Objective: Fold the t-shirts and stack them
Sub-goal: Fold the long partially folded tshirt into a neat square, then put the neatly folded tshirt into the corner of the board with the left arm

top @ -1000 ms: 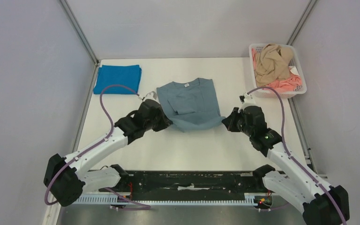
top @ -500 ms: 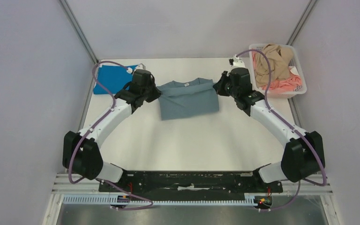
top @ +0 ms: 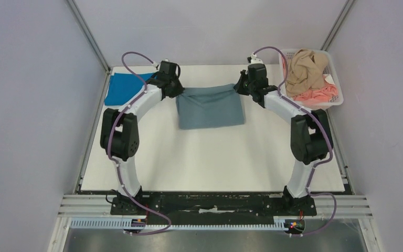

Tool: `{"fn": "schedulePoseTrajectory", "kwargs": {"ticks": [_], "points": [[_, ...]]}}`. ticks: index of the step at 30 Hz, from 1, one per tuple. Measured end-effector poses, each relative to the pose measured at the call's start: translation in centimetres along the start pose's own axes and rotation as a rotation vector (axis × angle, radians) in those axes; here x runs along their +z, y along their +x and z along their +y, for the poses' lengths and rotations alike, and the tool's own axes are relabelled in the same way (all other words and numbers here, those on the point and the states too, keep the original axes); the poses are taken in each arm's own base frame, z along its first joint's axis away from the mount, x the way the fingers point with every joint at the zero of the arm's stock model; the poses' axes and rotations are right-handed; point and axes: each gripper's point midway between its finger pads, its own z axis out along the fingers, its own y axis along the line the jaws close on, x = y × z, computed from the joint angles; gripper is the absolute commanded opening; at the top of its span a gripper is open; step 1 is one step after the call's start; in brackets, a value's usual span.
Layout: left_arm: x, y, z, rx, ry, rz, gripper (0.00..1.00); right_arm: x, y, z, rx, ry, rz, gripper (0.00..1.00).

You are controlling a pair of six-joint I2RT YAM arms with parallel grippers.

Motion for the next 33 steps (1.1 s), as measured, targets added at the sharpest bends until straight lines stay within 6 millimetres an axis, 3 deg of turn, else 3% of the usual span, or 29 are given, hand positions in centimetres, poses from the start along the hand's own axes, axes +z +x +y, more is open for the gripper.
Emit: {"fn": "schedulePoseTrajectory", "kwargs": {"ticks": [1, 2, 3, 4, 9, 13, 18, 22, 26, 29, 33], "points": [[1.0, 0.1, 0.2, 0.003, -0.010, 0.009, 0.26, 0.9, 0.3, -0.2, -0.002, 0.004, 0.008, 0.14], [2.1, 0.1, 0.5, 0.005, -0.024, 0.019, 0.41, 2.1, 0.5, -0.4, -0.005, 0.007, 0.012, 0.33], [3.0, 0.2, 0.7, 0.011, -0.033, 0.027, 0.65, 3.1, 0.7, -0.7, -0.007, 0.013, 0.017, 0.64], [4.0, 0.3, 1.0, 0.018, -0.046, 0.038, 0.78, 4.4, 0.9, -1.0, -0.020, 0.020, 0.023, 0.73], [7.3, -0.2, 1.7, 0.037, -0.089, 0.065, 0.80, 10.0, 0.3, -1.5, -0.054, 0.004, 0.030, 0.97], [6.8, 0.0, 2.0, 0.043, -0.083, 0.084, 0.81, 9.1, 0.5, -1.3, -0.075, -0.036, 0.038, 0.98], [4.2, 4.2, 4.5, 0.059, -0.096, 0.179, 0.82, 2.1, 3.1, -1.6, -0.092, -0.054, 0.048, 0.98], [3.9, 6.9, 5.2, 0.067, -0.073, 0.262, 0.82, -3.5, 3.7, -1.2, -0.115, -0.097, 0.008, 0.98], [4.4, 8.1, 5.0, 0.070, -0.044, 0.305, 0.79, -6.5, 4.2, -0.9, -0.141, -0.139, -0.018, 0.98], [4.9, 8.5, 4.5, 0.066, -0.014, 0.323, 0.64, -8.0, 5.8, -1.3, -0.151, -0.146, -0.006, 0.98], [5.9, 8.8, 3.9, 0.062, 0.016, 0.336, 0.27, -9.7, 7.4, -1.8, -0.157, -0.157, 0.003, 0.98]]}}
